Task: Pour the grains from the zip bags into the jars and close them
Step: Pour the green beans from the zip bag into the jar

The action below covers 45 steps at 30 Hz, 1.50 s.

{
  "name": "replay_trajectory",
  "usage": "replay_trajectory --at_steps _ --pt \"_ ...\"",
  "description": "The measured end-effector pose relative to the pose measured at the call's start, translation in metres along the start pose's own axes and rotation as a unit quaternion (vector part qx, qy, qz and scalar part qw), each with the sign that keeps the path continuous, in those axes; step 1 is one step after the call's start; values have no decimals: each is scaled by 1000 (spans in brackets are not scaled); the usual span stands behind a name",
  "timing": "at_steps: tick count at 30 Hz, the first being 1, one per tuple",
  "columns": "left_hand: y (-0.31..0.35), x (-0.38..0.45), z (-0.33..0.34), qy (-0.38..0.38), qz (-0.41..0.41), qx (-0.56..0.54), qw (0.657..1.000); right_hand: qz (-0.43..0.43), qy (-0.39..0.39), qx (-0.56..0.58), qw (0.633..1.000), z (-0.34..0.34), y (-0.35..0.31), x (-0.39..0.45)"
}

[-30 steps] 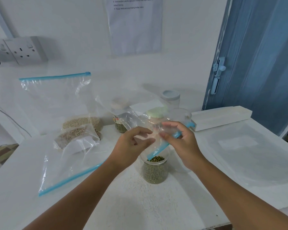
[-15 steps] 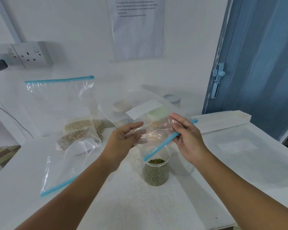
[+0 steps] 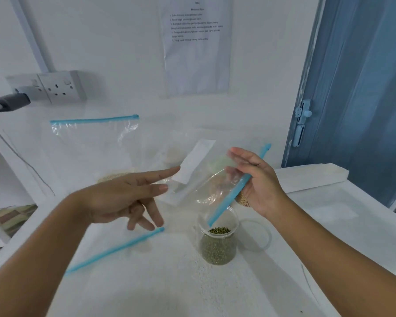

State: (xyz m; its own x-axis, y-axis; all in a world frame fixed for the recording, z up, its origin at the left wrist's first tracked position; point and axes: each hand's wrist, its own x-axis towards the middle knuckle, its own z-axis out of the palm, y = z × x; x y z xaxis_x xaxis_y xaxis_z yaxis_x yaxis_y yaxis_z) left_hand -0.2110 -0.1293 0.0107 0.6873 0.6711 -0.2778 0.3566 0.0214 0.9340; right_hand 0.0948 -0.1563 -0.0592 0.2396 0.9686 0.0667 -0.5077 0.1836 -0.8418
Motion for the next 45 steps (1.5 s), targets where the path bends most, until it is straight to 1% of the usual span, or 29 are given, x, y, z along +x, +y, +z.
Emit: replay_trajectory --at_steps 2,5,8,10,11,14,17,20,21,23,26,29,32,34,35,36,38,40,42,45 --pt "13 -10 -10 16 20 57 998 -2 -22 -11 1000 8 -3 -1" --pt "33 -15 -11 78 99 148 981 -12 -55 -28 998 23 -8 -5" --pt "50 -5 -7 152 190 154 958 -33 -80 -27 996 40 -15 -9" --pt "60 6 -8 174 214 171 946 -49 -96 -38 993 50 -20 -10" --pt "66 9 -7 171 207 182 946 -55 -108 -48 991 55 -22 -11" --pt "76 18 -13 122 160 181 963 -55 -139 -65 987 64 -26 -11" --pt "72 26 -19 68 143 142 977 -38 -160 -64 984 68 -28 -14" --pt "61 31 -25 31 129 81 988 -19 -176 -82 981 68 -28 -15" --pt "58 31 -25 21 127 72 989 -12 -181 -90 979 68 -28 -16" --pt "52 28 -26 25 129 80 988 -6 -192 -113 975 68 -29 -16" --pt "44 17 -34 40 123 111 985 -27 -187 -186 964 62 -34 -13" --pt "42 4 -43 24 88 145 985 -54 -165 -309 935 60 -33 -7" --pt "42 -5 -45 -9 62 132 989 -74 -157 -373 911 64 -27 -3" --pt "40 -6 -45 -45 61 103 992 -84 -155 -393 902 69 -27 -2" --pt "39 -6 -44 -50 64 79 994 -87 -157 -404 897 71 -29 -3" --pt "38 -5 -42 -43 66 55 995 -90 -160 -417 890 72 -31 -3" --pt "34 0 -38 -5 79 23 997 -98 -159 -444 876 74 -34 -4" --pt "30 4 -34 38 105 12 994 -119 -138 -460 869 75 -34 -3" --pt "28 8 -35 83 129 -12 988 -164 -105 -476 857 75 -31 0" --pt "28 10 -39 141 154 -31 978 -239 -51 -519 819 74 -27 3"
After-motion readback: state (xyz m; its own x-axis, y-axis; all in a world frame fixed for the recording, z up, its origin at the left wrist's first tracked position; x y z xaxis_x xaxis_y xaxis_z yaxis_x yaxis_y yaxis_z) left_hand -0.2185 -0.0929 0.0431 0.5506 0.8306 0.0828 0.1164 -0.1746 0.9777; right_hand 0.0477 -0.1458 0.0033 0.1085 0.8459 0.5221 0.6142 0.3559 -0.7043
